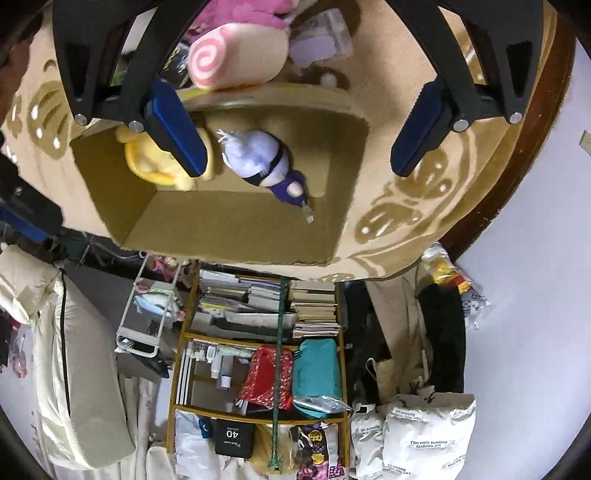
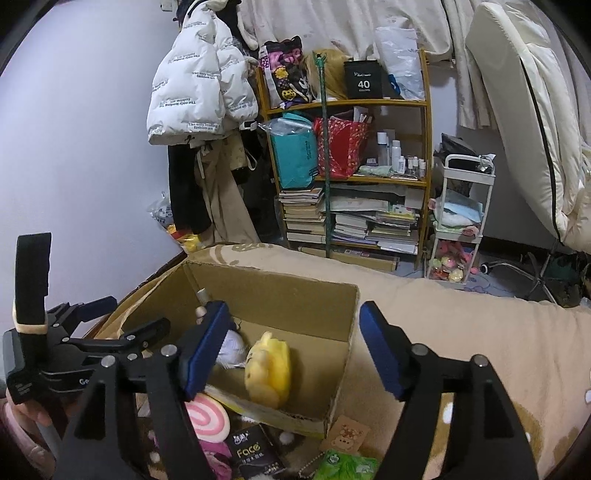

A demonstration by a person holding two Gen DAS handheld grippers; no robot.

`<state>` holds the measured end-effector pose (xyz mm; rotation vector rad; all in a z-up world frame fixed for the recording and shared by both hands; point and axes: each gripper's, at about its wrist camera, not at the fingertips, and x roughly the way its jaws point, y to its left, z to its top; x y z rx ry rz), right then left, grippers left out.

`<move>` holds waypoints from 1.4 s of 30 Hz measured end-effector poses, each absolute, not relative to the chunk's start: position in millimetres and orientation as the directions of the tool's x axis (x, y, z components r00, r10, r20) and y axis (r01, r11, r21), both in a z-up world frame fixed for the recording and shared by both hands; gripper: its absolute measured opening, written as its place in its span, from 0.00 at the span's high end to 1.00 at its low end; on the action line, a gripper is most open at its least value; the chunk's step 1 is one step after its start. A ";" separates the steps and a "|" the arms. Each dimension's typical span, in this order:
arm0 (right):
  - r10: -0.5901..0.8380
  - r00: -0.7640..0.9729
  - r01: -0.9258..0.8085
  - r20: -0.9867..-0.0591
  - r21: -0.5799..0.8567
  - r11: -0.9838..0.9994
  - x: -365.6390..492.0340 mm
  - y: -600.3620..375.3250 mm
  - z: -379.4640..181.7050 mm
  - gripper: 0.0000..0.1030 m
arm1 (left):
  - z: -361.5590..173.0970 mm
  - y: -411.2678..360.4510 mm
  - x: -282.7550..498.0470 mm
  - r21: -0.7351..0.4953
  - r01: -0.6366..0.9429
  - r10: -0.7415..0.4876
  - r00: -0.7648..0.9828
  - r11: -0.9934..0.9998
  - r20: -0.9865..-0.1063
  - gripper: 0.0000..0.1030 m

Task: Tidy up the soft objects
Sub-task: 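Carry the doll and bear into the box and open both tools, then lower the left tool onto the pink-swirl cushion while the right tool reaches the green tissue pack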

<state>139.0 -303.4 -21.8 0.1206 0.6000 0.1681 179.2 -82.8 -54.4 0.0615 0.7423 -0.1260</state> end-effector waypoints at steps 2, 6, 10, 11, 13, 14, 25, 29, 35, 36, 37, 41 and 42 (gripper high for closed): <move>0.198 0.809 -0.122 -0.553 0.170 0.978 134.4 -305.5 -20.9 0.13 | -53.4 -79.3 175.8 0.012 0.128 -0.085 0.727 0.992 -0.681 0.04; 0.200 0.810 -0.108 -0.552 0.194 0.975 120.9 -308.8 -19.0 0.07 | -47.4 -78.3 166.0 0.033 0.141 -0.080 0.722 0.989 -0.687 0.04; 0.193 0.811 -0.091 -0.552 0.207 0.974 110.5 -309.6 -17.6 0.00 | -43.9 -79.3 152.7 0.063 0.154 -0.067 0.713 0.986 -0.698 0.04; 0.193 0.811 -0.089 -0.552 0.211 0.973 107.1 -309.8 -16.8 0.00 | -43.7 -78.7 150.0 0.062 0.151 -0.064 0.711 0.987 -0.701 0.04; 0.188 0.810 -0.082 -0.556 0.211 0.974 100.7 -309.9 -15.5 0.00 | -46.3 -78.2 141.9 0.061 0.149 -0.061 0.697 0.987 -0.714 0.04; 0.184 0.810 -0.076 -0.558 0.211 0.975 96.9 -310.1 -14.8 0.00 | -47.5 -78.4 138.7 0.063 0.152 -0.060 0.689 0.986 -0.722 0.04; 0.137 0.802 -0.004 -0.582 0.224 0.975 53.8 -317.2 -10.8 0.00 | -40.1 -73.2 106.9 0.050 0.170 -0.076 0.659 0.984 -0.748 0.04; 0.091 0.814 0.035 -0.573 0.206 0.978 41.5 -318.5 -6.7 0.00 | -39.2 -71.5 100.3 0.047 0.177 -0.080 0.649 0.983 -0.757 0.04; 0.063 0.804 0.055 -0.592 0.178 0.982 38.2 -317.4 -7.9 0.00 | -39.8 -66.7 99.3 0.045 0.156 -0.067 0.645 0.987 -0.761 0.04; 0.060 0.801 0.053 -0.596 0.170 0.984 38.7 -316.5 -8.8 0.00 | -40.4 -65.4 100.2 0.041 0.152 -0.067 0.641 0.988 -0.764 0.04; 0.058 0.798 0.052 -0.600 0.164 0.985 39.0 -315.3 -9.8 0.00 | -41.5 -64.3 101.2 0.040 0.147 -0.064 0.639 0.988 -0.767 0.04; 0.052 0.784 0.057 -0.618 0.155 0.986 43.5 -313.1 -16.3 0.00 | -48.0 -65.7 104.6 0.042 0.146 -0.061 0.632 0.988 -0.773 0.04; 0.053 0.781 0.058 -0.622 0.156 0.986 44.4 -312.4 -18.4 0.00 | -50.4 -66.9 106.2 0.045 0.149 -0.060 0.631 0.988 -0.774 0.04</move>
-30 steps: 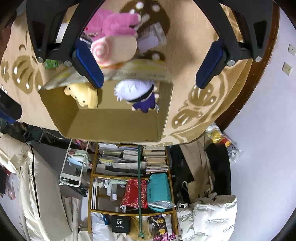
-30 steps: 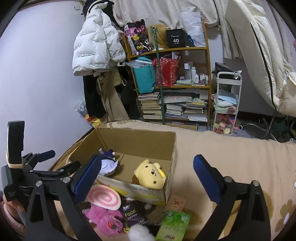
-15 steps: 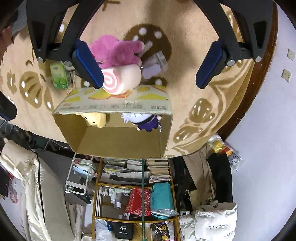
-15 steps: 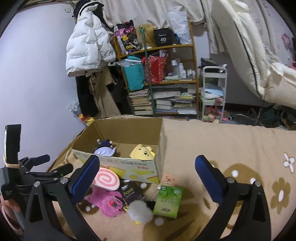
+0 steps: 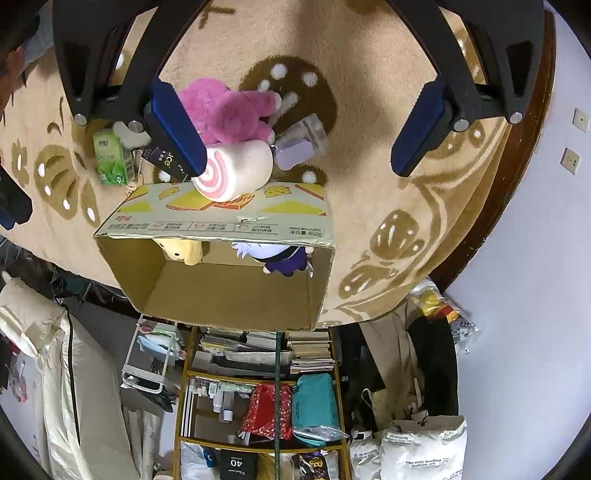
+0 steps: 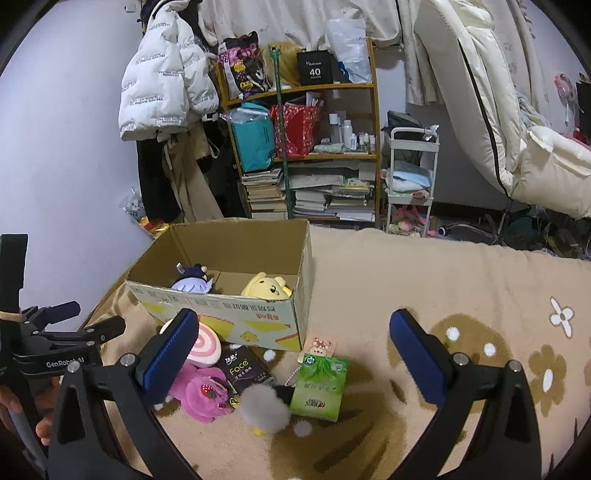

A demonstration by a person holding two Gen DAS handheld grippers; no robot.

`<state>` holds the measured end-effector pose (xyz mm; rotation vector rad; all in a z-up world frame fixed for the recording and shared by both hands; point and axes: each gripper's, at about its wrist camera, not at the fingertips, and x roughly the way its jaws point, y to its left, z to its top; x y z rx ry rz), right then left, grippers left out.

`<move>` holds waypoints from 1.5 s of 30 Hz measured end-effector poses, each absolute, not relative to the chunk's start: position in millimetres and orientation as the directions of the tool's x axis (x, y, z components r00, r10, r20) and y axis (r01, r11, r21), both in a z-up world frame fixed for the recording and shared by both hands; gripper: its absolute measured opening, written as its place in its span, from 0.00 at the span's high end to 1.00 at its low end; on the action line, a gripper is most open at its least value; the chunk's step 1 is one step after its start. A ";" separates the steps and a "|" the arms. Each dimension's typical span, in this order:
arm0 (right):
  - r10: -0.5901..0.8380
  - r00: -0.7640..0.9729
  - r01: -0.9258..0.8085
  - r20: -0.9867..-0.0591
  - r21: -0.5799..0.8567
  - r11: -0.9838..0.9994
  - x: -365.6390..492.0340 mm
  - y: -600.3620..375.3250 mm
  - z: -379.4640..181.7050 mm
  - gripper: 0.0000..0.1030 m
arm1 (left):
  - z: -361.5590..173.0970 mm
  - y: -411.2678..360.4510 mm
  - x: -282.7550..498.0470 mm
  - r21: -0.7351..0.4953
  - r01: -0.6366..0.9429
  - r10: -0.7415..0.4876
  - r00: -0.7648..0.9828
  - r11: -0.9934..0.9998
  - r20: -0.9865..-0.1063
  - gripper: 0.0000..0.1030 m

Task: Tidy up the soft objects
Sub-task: 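Lower the left tool onto the pink-swirl cushion while the right tool reaches the green tissue pack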

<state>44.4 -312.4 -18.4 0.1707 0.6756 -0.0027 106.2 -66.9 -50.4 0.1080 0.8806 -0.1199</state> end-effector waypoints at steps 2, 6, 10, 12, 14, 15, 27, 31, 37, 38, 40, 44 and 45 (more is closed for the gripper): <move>0.054 0.773 0.058 -0.633 0.154 0.986 47.7 -311.9 -22.7 0.00 | -54.4 -69.7 108.7 0.050 0.155 -0.060 0.632 0.987 -0.772 0.04; 0.034 0.761 0.068 -0.648 0.132 0.989 54.8 -310.5 -31.3 0.00 | -60.1 -76.5 113.1 0.058 0.174 -0.066 0.631 0.983 -0.773 0.04; 0.020 0.741 0.096 -0.672 0.135 0.986 62.8 -314.5 -40.9 0.00 | -68.7 -80.6 120.0 0.055 0.175 -0.067 0.620 0.983 -0.782 0.04; 0.010 0.729 0.110 -0.685 0.131 0.985 67.3 -316.7 -46.4 0.00 | -73.1 -83.5 123.3 0.060 0.172 -0.060 0.618 0.983 -0.784 0.04; 0.013 0.716 0.116 -0.697 0.138 0.984 73.3 -318.9 -52.4 0.00 | -76.7 -86.1 125.7 0.065 0.171 -0.056 0.618 0.983 -0.785 0.04; 0.018 0.712 0.117 -0.702 0.144 0.983 75.4 -320.0 -55.5 0.00 | -78.9 -87.4 127.8 0.066 0.169 -0.053 0.615 0.983 -0.786 0.04; 0.030 0.653 0.129 -0.757 0.150 0.980 98.0 -320.4 -85.5 0.00 | -103.1 -98.1 143.5 0.040 0.185 -0.069 0.549 0.982 -0.833 0.04; 0.036 0.631 0.129 -0.775 0.151 0.980 103.9 -319.0 -94.7 0.00 | -109.9 -101.6 148.6 0.043 0.184 -0.063 0.531 0.982 -0.845 0.04; 0.026 0.566 0.120 -0.824 0.113 0.986 114.2 -312.4 -112.6 0.00 | -119.4 -104.5 153.9 0.040 0.181 -0.059 0.510 0.983 -0.858 0.04; 0.025 0.559 0.119 -0.829 0.111 0.987 115.0 -312.3 -114.9 0.00 | -119.9 -104.7 154.3 0.038 0.181 -0.060 0.508 0.983 -0.859 0.04; 0.017 0.540 0.126 -0.841 0.101 0.987 117.5 -312.3 -119.9 0.00 | -122.0 -104.6 155.5 0.028 0.181 -0.067 0.500 0.983 -0.863 0.04; -0.025 0.515 0.164 -0.857 0.070 0.984 119.4 -315.6 -126.4 0.00 | -126.4 -104.6 157.6 0.021 0.178 -0.070 0.489 0.984 -0.870 0.04; -0.026 0.509 0.170 -0.860 0.071 0.983 120.2 -317.8 -128.2 0.00 | -127.5 -104.7 158.2 0.023 0.177 -0.067 0.487 0.984 -0.871 0.04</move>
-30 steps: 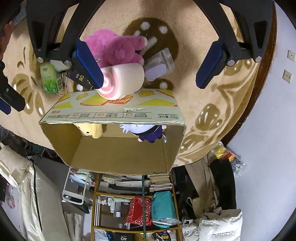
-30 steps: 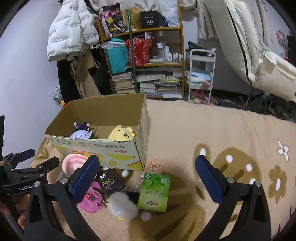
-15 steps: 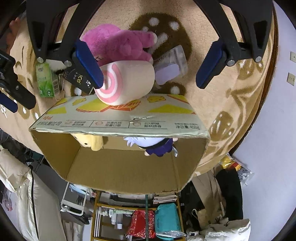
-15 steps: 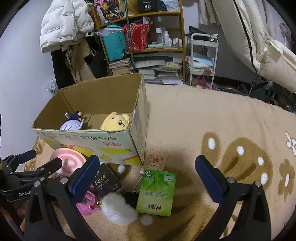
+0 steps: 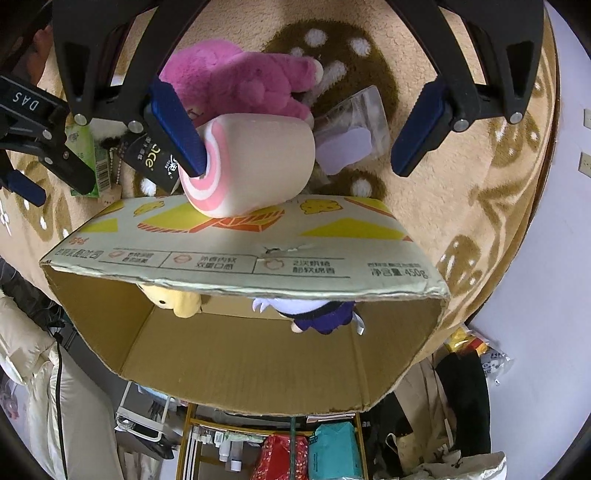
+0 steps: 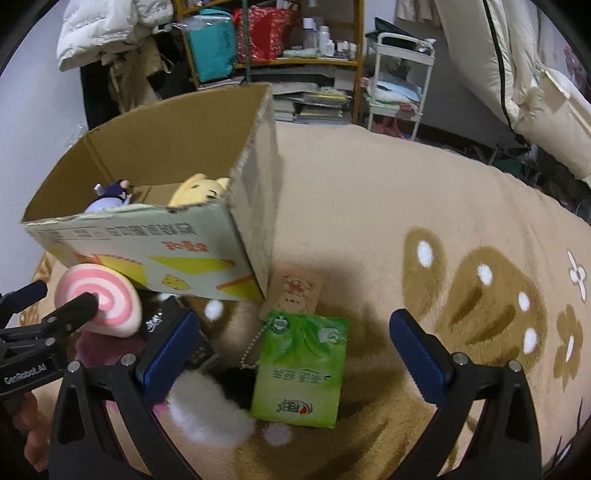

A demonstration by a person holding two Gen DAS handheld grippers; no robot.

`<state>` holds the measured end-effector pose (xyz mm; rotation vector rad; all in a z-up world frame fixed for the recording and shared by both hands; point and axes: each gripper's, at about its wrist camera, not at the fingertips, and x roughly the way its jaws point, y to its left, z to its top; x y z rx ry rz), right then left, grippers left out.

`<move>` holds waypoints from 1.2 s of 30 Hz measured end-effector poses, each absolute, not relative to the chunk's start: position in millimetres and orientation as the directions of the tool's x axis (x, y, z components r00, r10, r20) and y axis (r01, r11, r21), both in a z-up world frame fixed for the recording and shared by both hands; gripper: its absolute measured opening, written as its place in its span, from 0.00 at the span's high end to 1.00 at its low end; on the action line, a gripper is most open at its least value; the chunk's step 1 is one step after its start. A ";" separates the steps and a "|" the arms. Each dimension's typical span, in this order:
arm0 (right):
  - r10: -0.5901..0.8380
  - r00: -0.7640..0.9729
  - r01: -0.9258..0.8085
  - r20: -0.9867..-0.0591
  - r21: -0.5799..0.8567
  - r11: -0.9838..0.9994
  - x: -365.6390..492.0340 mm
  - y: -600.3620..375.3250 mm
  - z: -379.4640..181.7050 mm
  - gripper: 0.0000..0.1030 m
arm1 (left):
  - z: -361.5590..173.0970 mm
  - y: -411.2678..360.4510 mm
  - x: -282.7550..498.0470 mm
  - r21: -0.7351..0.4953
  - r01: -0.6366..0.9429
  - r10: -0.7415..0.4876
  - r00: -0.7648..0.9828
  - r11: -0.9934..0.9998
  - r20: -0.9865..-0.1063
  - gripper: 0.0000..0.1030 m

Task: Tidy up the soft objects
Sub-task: 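Lower the left tool onto the pink-swirl cushion while the right tool reaches the green tissue pack, then grasp the pink-swirl cushion with the left tool while the right tool grasps the green tissue pack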

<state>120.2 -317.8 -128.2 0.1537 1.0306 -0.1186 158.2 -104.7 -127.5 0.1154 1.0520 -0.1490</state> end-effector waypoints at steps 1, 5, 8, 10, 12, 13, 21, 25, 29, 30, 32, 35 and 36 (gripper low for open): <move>-0.024 0.502 0.174 -0.864 0.074 0.982 121.3 -318.7 -129.9 0.00 | -128.5 -105.0 158.7 0.023 0.178 -0.068 0.486 0.984 -0.872 0.04; -0.018 0.481 0.178 -0.877 0.077 0.981 124.1 -320.5 -136.2 0.00 | -131.2 -106.5 159.3 0.035 0.187 -0.062 0.487 0.982 -0.871 0.04; -0.001 0.465 0.181 -0.885 0.094 0.979 127.7 -321.4 -140.0 0.00 | -132.0 -111.7 156.9 0.061 0.204 -0.051 0.500 0.977 -0.865 0.08; 0.010 0.457 0.185 -0.889 0.106 0.977 129.1 -323.5 -142.6 0.00 | -132.3 -114.0 156.0 0.057 0.216 -0.060 0.498 0.975 -0.865 0.13; 0.019 0.445 0.189 -0.896 0.114 0.975 130.1 -325.5 -145.9 0.02 | -133.2 -114.9 155.8 0.046 0.225 -0.072 0.490 0.973 -0.869 0.17; 0.023 0.438 0.192 -0.898 0.119 0.974 129.9 -326.5 -147.7 0.03 | -133.7 -115.3 155.5 0.039 0.230 -0.080 0.486 0.972 -0.870 0.21; 0.180 0.388 0.253 -0.904 0.292 0.922 129.9 -344.6 -166.0 0.25 | -133.0 -132.3 144.6 0.090 0.313 -0.083 0.497 0.945 -0.864 0.51; 0.171 0.394 0.263 -0.903 0.289 0.920 130.1 -348.5 -167.0 0.36 | -130.9 -135.6 140.8 0.101 0.323 -0.081 0.504 0.941 -0.860 0.57; 0.163 0.394 0.252 -0.904 0.277 0.927 131.6 -350.3 -167.1 0.45 | -128.9 -132.9 140.0 0.081 0.320 -0.094 0.497 0.944 -0.862 0.62; 0.160 0.398 0.252 -0.903 0.275 0.928 131.1 -350.2 -166.4 0.45 | -127.7 -131.3 139.3 0.080 0.320 -0.096 0.498 0.944 -0.862 0.63; 0.157 0.406 0.251 -0.900 0.275 0.928 127.8 -353.1 -162.7 0.45 | -125.4 -127.3 137.8 0.077 0.321 -0.100 0.500 0.944 -0.860 0.64; 0.151 0.435 0.246 -0.888 0.279 0.928 121.1 -352.2 -152.5 0.45 | -121.9 -125.2 133.4 0.078 0.320 -0.102 0.508 0.944 -0.856 0.64; 0.152 0.446 0.244 -0.882 0.283 0.928 119.1 -350.7 -148.7 0.45 | -119.7 -123.7 131.5 0.079 0.316 -0.100 0.512 0.945 -0.853 0.64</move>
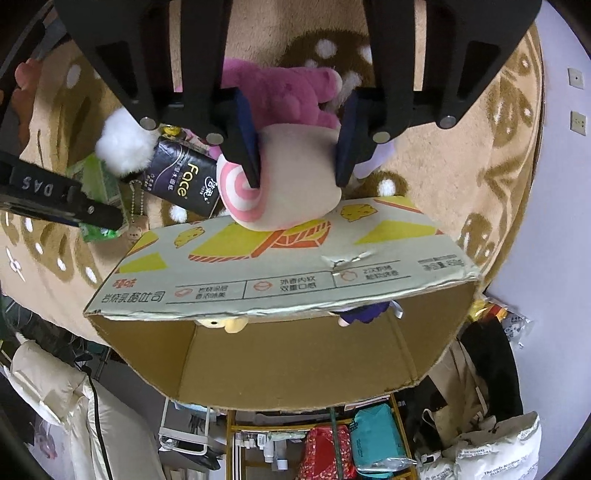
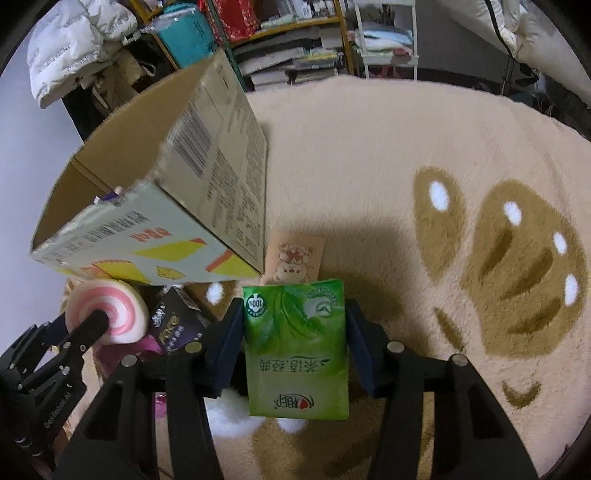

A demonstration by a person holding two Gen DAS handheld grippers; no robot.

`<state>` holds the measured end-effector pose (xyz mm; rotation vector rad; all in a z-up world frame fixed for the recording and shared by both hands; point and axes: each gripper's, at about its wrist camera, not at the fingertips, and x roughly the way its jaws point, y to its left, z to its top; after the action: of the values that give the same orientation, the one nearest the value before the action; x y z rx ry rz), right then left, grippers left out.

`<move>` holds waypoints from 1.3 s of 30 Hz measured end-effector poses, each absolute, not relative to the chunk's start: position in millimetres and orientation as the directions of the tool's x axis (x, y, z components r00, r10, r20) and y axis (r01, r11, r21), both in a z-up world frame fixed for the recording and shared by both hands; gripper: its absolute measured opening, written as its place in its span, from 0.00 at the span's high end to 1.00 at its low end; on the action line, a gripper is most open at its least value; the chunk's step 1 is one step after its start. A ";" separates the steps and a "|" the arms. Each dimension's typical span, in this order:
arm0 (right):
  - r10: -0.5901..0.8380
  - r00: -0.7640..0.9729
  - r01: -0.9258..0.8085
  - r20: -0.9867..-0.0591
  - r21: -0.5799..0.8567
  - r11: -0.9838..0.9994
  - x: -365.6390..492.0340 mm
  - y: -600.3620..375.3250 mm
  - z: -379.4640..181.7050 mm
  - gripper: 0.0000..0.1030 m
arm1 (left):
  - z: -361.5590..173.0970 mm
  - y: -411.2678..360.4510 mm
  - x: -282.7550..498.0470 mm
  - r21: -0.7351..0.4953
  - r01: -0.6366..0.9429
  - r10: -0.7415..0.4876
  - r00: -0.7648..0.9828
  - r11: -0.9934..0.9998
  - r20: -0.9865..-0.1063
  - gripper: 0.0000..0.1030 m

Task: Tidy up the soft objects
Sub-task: 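Grasp the pink-swirl cushion with the left tool while the right tool grasps the green tissue pack, then carry the cushion and tissue pack over the box and release them inside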

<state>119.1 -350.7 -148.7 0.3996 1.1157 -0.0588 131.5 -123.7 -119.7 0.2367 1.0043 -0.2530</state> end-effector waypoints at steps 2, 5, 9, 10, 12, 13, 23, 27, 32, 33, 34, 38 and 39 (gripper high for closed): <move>0.153 0.468 0.237 -0.870 0.291 0.927 114.5 -349.9 -141.2 0.45 | -115.7 -120.3 129.0 0.074 0.309 -0.102 0.518 0.948 -0.849 0.64; 0.157 0.498 0.218 -0.853 0.298 0.929 109.8 -347.6 -133.1 0.45 | -109.8 -113.3 125.9 0.069 0.294 -0.102 0.527 0.953 -0.844 0.64; 0.160 0.545 0.181 -0.823 0.302 0.936 102.4 -337.9 -119.6 0.45 | -101.4 -102.0 120.4 0.045 0.261 -0.109 0.546 0.964 -0.831 0.64; 0.161 0.556 0.170 -0.815 0.301 0.938 100.7 -335.5 -115.6 0.45 | -99.2 -99.5 119.3 0.038 0.254 -0.113 0.552 0.966 -0.826 0.64; 0.163 0.574 0.151 -0.802 0.300 0.942 99.2 -331.7 -107.3 0.45 | -95.1 -93.5 116.5 0.041 0.237 -0.103 0.567 0.971 -0.818 0.64; 0.164 0.584 0.142 -0.795 0.299 0.944 97.9 -329.6 -103.4 0.46 | -93.1 -90.2 114.5 0.043 0.229 -0.099 0.575 0.972 -0.812 0.64; 0.177 0.710 0.047 -0.682 0.296 0.954 77.4 -310.3 -63.1 0.46 | -59.7 -67.0 91.9 0.082 0.161 -0.055 0.697 0.983 -0.715 0.64; 0.165 0.754 0.027 -0.635 0.282 0.959 66.7 -305.3 -45.9 0.46 | -44.4 -57.2 84.8 0.085 0.118 -0.034 0.756 0.989 -0.654 0.64; 0.158 0.797 0.006 -0.582 0.270 0.963 57.6 -301.5 -29.7 0.46 | -28.3 -47.7 79.7 0.065 0.092 -0.037 0.814 0.994 -0.579 0.64; 0.150 0.805 0.005 -0.574 0.259 0.966 56.4 -300.2 -26.7 0.46 | -26.0 -46.4 79.3 0.059 0.087 -0.038 0.822 0.994 -0.569 0.64; 0.140 0.813 0.004 -0.565 0.247 0.969 56.0 -298.7 -23.3 0.46 | -23.4 -44.4 79.2 0.052 0.079 -0.037 0.831 0.996 -0.556 0.64; 0.112 0.840 0.001 -0.530 0.209 0.978 57.4 -294.2 -12.4 0.46 | -16.0 -38.6 78.6 0.026 0.057 -0.036 0.862 0.998 -0.506 0.64; 0.105 0.847 0.004 -0.521 0.204 0.979 58.9 -293.6 -9.9 0.46 | -13.9 -37.9 79.4 0.025 0.055 -0.035 0.869 0.998 -0.494 0.64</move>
<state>58.9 -293.6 -9.9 0.2009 0.5584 0.0532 79.4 -37.9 -13.9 0.0388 0.5161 -0.0472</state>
